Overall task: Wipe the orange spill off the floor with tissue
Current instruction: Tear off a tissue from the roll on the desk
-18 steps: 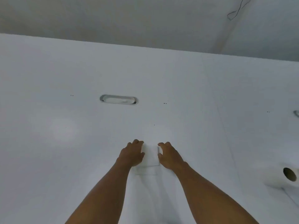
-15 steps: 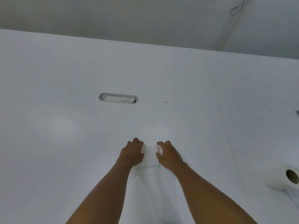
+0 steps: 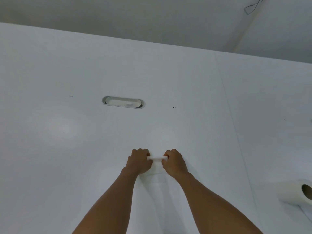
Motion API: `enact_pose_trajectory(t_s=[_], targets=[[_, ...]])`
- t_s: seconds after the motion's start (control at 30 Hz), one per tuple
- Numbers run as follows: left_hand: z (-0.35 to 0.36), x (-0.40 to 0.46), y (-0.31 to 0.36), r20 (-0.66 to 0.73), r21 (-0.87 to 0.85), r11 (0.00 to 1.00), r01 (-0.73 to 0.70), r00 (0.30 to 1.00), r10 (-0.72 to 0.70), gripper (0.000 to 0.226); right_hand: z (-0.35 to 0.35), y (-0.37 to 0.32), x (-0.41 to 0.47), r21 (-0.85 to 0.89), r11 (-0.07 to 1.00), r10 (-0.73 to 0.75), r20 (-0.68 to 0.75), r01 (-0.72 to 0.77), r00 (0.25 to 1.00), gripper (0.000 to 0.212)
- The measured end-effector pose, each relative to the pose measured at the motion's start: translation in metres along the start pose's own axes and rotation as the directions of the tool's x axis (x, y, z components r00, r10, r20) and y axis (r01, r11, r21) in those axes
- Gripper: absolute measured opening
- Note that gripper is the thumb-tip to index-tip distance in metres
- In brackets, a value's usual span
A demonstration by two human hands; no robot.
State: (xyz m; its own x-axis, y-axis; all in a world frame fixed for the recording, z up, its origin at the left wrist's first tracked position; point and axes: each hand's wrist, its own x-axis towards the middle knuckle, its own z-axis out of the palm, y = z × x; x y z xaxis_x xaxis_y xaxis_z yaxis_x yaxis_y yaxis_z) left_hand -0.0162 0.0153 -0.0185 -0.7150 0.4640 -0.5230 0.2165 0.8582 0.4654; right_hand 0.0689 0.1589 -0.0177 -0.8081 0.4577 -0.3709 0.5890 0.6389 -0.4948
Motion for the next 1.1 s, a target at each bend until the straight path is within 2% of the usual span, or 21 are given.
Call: enact_pose_trajectory(t_s=[0.1, 0.17, 0.27, 0.37, 0.47, 0.57, 0.77, 0.93, 1.1], targets=[[-0.008, -0.007, 0.000, 0.006, -0.287, 0.958, 0.007, 1.000, -0.005, 0.012, -0.009, -0.002, -0.004, 0.203, 0.976, 0.083, 0.013, -0.084, 0.996, 0.007], [-0.012, -0.011, 0.000, 0.000, -0.376, 0.926, 0.008, 1.000, -0.009, 0.019, -0.016, -0.004, -0.007, 0.292, 0.949, 0.112, 0.041, -0.119, 0.993, 0.005], [-0.017, -0.025, 0.002, 0.007, -0.543, 0.838, 0.045, 0.999, -0.049, 0.027, -0.026, -0.009, -0.016, 0.485, 0.854, 0.171, 0.080, -0.188, 0.982, 0.006], [-0.024, -0.046, 0.007, 0.137, -0.728, 0.660, 0.185, 0.983, -0.125, 0.043, -0.033, -0.010, -0.030, 0.619, 0.763, 0.174, 0.084, -0.188, 0.981, 0.006], [-0.035, -0.073, 0.012, 0.266, -0.845, 0.449, 0.290, 0.957, -0.117, 0.053, -0.040, -0.012, -0.045, 0.687, 0.717, 0.108, 0.056, -0.117, 0.993, 0.007], [-0.039, -0.097, 0.011, 0.269, -0.911, 0.290, 0.292, 0.956, -0.117, 0.055, -0.049, -0.016, -0.062, 0.712, 0.701, 0.031, 0.031, -0.044, 0.999, 0.010], [-0.032, -0.137, 0.018, 0.123, -0.976, 0.154, 0.153, 0.974, -0.189, 0.030, -0.067, -0.013, -0.089, 0.698, 0.714, -0.158, 0.077, 0.060, 0.984, 0.020], [-0.011, -0.172, 0.035, 0.061, -0.988, 0.121, 0.094, 0.967, -0.249, 0.042, -0.080, 0.000, -0.109, 0.682, 0.723, -0.249, 0.113, 0.107, 0.962, 0.029], [0.019, -0.202, 0.046, -0.017, -0.997, 0.082, 0.009, 0.948, -0.317, 0.039, -0.082, 0.013, -0.132, 0.727, 0.682, -0.356, 0.225, 0.087, 0.907, 0.028]])
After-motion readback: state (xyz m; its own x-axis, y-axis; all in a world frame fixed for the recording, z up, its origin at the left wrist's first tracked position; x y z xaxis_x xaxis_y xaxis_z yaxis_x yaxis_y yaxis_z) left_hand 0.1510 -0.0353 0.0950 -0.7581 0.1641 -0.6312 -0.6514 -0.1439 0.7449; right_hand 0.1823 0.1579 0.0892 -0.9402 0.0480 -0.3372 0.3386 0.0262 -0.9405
